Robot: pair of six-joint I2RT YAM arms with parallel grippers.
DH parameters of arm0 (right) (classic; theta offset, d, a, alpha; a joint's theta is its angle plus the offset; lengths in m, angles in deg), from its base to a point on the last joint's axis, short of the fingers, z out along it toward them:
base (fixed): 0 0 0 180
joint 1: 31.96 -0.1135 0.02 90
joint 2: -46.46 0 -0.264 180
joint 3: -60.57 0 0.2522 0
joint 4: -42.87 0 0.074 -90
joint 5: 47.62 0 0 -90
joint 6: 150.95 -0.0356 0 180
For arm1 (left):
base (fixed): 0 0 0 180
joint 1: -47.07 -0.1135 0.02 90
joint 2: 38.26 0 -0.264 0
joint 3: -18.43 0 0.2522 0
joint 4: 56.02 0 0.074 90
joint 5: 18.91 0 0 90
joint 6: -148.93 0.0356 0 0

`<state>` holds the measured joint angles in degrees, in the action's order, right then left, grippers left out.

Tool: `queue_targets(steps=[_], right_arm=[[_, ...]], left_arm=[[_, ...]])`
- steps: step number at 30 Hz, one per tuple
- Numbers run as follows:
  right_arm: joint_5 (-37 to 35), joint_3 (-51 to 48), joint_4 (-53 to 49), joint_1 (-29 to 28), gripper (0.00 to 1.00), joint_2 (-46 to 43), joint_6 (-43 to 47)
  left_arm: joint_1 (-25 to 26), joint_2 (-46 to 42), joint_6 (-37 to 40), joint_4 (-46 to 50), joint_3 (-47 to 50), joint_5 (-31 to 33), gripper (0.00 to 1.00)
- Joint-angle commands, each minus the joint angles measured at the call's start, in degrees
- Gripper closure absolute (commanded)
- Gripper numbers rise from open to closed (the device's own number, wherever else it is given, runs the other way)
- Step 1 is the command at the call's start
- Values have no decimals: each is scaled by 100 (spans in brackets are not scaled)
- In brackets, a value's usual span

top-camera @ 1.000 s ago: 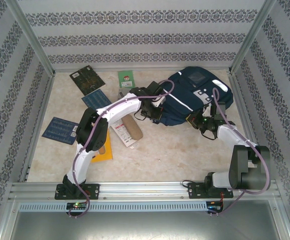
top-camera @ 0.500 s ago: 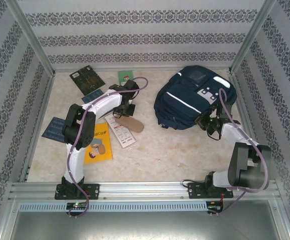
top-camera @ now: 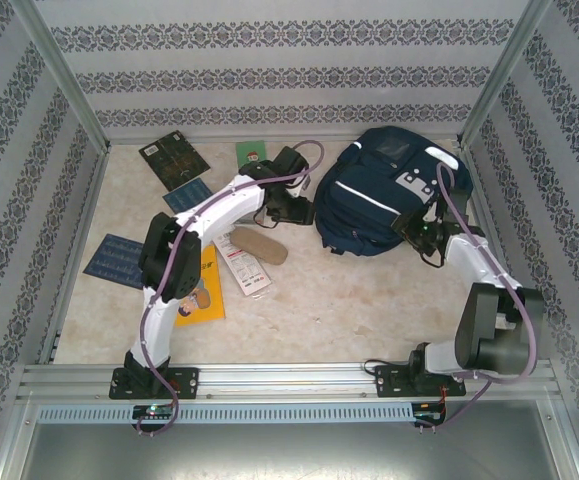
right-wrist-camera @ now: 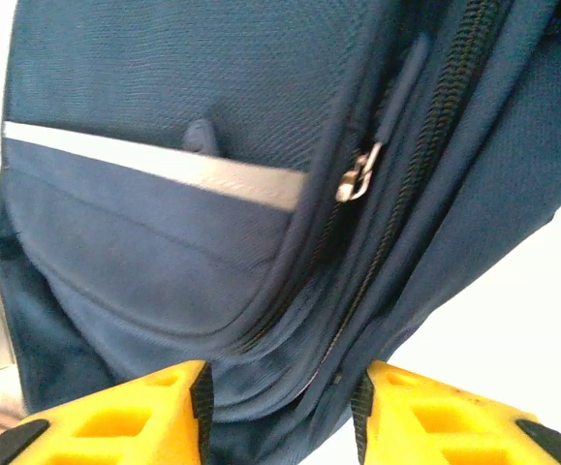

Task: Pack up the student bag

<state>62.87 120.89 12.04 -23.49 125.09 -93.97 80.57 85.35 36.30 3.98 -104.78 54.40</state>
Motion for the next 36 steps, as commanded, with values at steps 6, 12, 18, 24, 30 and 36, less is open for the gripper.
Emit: queue_targets(steps=[6, 12, 18, 24, 30, 36], right_arm=[[314, -995, 821, -448, 55, -776, -1281], [414, -1012, 1483, -733, 55, -333, -1896], [289, -1049, 1809, -939, 53, 56, -2302], [25, -1022, 2022, -952, 51, 363, -2436], [-296, -969, 2509, -952, 54, 628, -2546], [-397, -847, 3107, -935, 62, 849, -2679]], left_arm=[[17, 816, -532, -427, -670, -584, 36], [17, 1214, -502, -310, -1272, -471, 32], [17, 1500, -495, -250, -1694, -416, 23], [45, 2000, -500, -72, -2169, -405, 23], [138, 2082, -487, -84, -2005, -335, 61], [244, 1822, -503, -266, -1397, -202, 90]])
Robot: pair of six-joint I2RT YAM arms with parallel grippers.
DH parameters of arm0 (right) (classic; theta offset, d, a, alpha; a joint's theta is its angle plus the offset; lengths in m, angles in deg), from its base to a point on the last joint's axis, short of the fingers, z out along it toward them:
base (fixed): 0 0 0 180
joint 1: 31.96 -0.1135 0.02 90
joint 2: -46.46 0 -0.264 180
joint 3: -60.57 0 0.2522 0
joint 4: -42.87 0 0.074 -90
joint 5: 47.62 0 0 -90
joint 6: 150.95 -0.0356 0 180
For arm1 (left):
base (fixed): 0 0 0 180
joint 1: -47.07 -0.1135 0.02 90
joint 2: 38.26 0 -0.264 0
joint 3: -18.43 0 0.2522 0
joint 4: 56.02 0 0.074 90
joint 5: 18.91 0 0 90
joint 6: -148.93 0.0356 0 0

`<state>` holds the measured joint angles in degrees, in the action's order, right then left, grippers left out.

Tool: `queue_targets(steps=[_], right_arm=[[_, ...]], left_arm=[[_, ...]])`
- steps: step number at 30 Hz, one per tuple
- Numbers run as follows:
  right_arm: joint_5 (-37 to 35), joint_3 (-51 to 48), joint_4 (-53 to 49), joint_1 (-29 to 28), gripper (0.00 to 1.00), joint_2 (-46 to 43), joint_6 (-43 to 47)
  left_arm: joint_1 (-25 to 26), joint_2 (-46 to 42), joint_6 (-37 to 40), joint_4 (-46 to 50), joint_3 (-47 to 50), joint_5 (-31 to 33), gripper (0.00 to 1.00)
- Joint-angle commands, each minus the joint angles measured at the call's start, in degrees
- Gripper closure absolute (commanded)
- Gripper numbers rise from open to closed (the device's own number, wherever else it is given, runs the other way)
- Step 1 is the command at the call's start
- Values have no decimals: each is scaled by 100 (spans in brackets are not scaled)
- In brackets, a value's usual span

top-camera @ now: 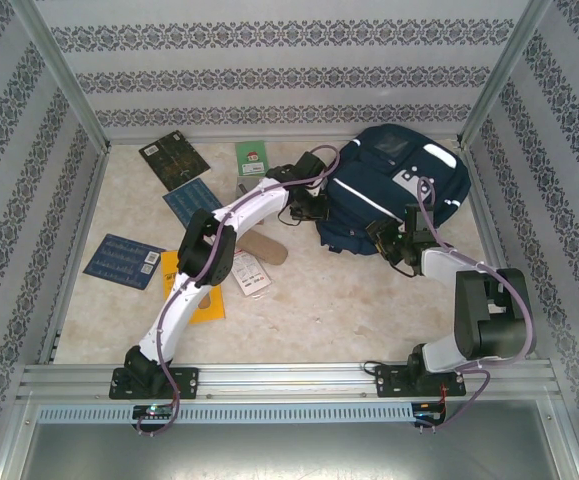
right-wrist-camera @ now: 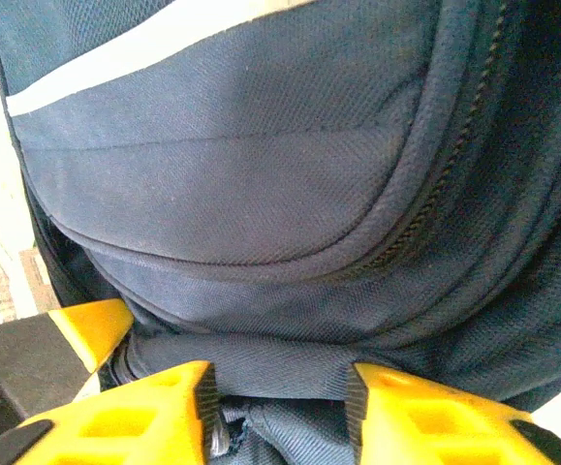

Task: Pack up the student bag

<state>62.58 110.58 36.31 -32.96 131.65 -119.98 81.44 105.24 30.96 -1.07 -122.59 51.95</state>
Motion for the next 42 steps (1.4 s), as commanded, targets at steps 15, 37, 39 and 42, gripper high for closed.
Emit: queue_targets(steps=[15, 37, 39, 42], right_arm=[[59, 618, 252, -29, 66, 294, 285], [1294, 765, -1407, -347, 66, 208, 2554], [1247, 810, -1603, -415, 66, 163, 2732], [923, 989, -2138, -588, 65, 135, 3157]], left_arm=[[495, -1141, -812, -899, 2038, -109, 95], [526, -930, -860, -674, 1555, -198, 91], [533, -921, -868, -674, 1534, -206, 91], [529, -916, -868, -674, 1524, -206, 91]])
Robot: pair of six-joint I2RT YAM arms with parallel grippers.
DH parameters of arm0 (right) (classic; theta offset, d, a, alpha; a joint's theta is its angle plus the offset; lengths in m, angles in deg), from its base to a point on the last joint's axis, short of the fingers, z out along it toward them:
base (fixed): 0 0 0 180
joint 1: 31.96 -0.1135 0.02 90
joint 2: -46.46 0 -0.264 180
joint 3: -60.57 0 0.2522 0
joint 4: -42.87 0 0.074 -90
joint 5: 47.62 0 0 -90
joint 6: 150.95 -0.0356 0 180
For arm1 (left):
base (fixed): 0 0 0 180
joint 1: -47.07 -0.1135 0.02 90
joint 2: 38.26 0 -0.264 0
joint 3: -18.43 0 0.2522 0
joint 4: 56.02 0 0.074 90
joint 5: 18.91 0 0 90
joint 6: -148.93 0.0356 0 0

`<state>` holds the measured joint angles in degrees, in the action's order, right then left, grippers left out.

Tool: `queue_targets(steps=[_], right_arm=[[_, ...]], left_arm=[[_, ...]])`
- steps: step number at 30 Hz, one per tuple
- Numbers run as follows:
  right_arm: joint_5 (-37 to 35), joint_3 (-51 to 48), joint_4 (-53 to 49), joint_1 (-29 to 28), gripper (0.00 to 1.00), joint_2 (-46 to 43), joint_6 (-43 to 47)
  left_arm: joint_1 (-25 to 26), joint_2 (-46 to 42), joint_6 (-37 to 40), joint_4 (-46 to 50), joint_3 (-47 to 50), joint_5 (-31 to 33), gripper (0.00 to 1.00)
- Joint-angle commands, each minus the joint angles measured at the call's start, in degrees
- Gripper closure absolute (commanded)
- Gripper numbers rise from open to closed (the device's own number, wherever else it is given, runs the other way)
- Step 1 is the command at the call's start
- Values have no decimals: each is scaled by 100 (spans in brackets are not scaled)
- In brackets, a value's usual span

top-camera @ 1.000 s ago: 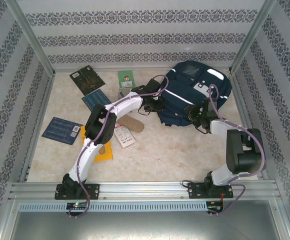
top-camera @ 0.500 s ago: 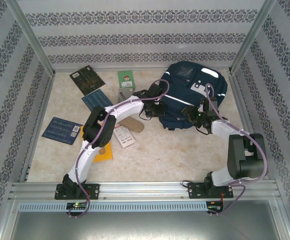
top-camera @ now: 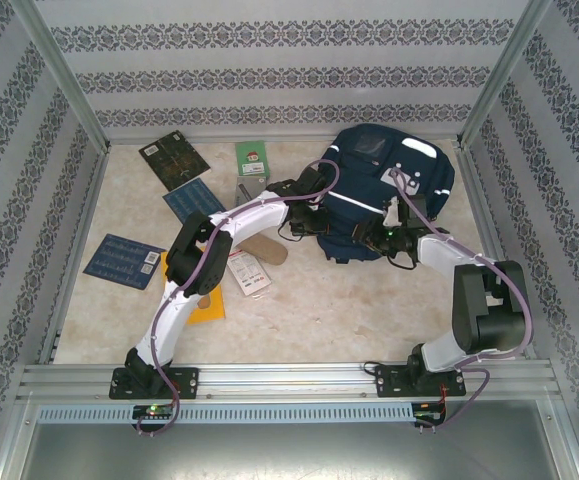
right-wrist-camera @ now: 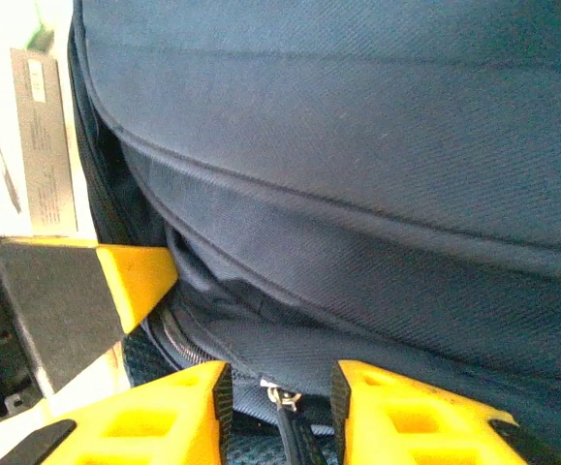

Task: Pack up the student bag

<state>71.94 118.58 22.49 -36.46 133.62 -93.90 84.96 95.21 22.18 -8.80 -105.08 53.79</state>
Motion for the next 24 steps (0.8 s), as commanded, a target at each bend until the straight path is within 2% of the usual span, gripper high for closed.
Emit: queue_targets(steps=[1, 3, 8, 10, 12, 13, 15, 24], right_arm=[[-168, 237, -944, -304, 65, -65, 707], [-498, 269, -1182, -396, 68, -86, 872], [-1009, 185, -1277, -482, 89, -292, 935], [-1150, 172, -1279, -491, 91, -447, 929], [-1236, 214, -1364, -491, 87, -497, 994], [-1255, 241, -1410, -492, 89, -482, 1043], [-1248, 266, -1439, -498, 100, -455, 1076], [-936, 688, -1503, -516, 100, -1113, 857]], left_arm=[[178, 89, 10, 98, -235, -397, 91], [175, 91, 10, 109, -246, -396, 90], [176, 68, 1, 118, -231, -402, 89], [180, 65, 10, 124, -217, -390, 89], [179, 53, 10, 122, -208, -393, 89], [176, 51, 1, 117, -201, -394, 89], [178, 40, -5, 100, -182, -403, 89], [184, -83, -77, -64, 5, -363, 88]])
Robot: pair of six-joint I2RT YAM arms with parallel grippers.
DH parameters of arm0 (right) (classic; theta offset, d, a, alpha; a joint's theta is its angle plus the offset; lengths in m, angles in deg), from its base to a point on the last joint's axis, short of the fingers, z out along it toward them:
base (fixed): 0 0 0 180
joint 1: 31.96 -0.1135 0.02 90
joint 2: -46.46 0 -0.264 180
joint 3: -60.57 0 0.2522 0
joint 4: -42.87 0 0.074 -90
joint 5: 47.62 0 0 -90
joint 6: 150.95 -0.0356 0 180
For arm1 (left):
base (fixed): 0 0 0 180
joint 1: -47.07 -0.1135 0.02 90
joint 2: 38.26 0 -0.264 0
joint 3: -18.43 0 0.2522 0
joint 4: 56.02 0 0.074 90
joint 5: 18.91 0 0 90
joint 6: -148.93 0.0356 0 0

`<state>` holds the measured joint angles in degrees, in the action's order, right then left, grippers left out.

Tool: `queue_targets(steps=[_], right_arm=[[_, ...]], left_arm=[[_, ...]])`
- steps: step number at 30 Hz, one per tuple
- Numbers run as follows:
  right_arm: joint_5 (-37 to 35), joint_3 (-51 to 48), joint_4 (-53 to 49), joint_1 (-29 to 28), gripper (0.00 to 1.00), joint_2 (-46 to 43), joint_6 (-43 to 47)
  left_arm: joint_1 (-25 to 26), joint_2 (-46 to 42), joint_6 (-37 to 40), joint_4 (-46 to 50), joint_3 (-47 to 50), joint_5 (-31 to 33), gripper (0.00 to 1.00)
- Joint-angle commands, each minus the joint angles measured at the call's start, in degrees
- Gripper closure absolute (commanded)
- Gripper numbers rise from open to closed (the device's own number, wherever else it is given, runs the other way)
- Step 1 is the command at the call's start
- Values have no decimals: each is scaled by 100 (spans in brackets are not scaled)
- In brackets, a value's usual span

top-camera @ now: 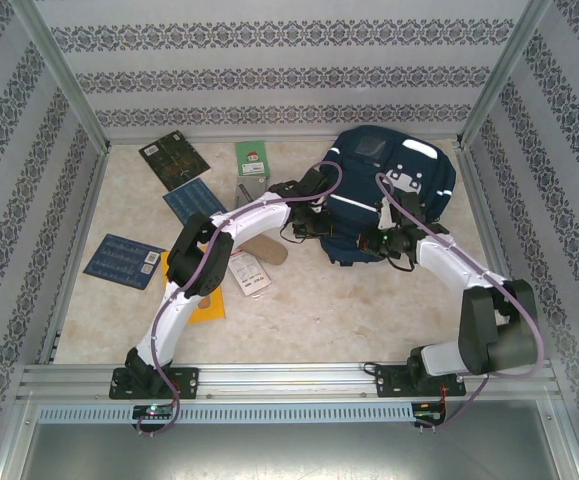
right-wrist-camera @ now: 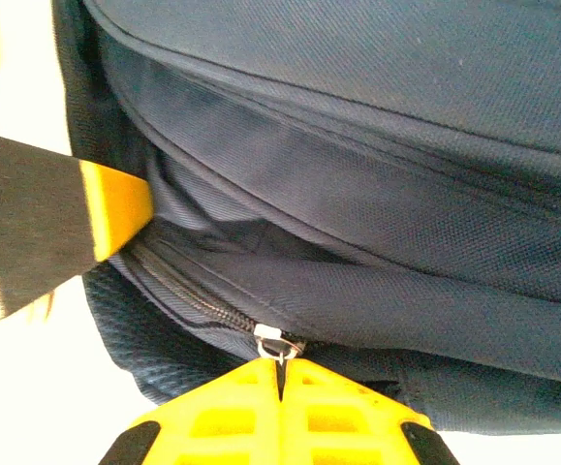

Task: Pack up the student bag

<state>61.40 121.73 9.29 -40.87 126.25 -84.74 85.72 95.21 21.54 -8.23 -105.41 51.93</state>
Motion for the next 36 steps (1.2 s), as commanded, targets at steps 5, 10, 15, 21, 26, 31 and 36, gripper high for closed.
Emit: queue_targets(steps=[5, 10, 15, 21, 26, 31, 36], right_arm=[[462, 833, -292, -71, 100, -508, -257], [532, 942, -434, -85, 100, -533, -271], [343, 636, -453, -69, 100, -552, -307], [149, 134, -257, 265, 87, -688, -640], [62, -204, -224, 804, 78, -967, -936], [-44, -413, -238, 1101, 75, -1300, -1026], [-50, -492, -243, 1245, 73, -1428, -1084]], left_arm=[[123, -93, -49, -203, 123, -142, 88], [125, -95, -73, -222, 118, -121, 88], [125, -127, 5, -134, 50, -58, 80], [125, -385, 353, 197, -40, 138, 55], [218, -665, 973, 332, -31, 180, 54], [423, -758, 1602, 478, -184, 197, 56], [784, -894, 2316, 404, -89, 191, 60]])
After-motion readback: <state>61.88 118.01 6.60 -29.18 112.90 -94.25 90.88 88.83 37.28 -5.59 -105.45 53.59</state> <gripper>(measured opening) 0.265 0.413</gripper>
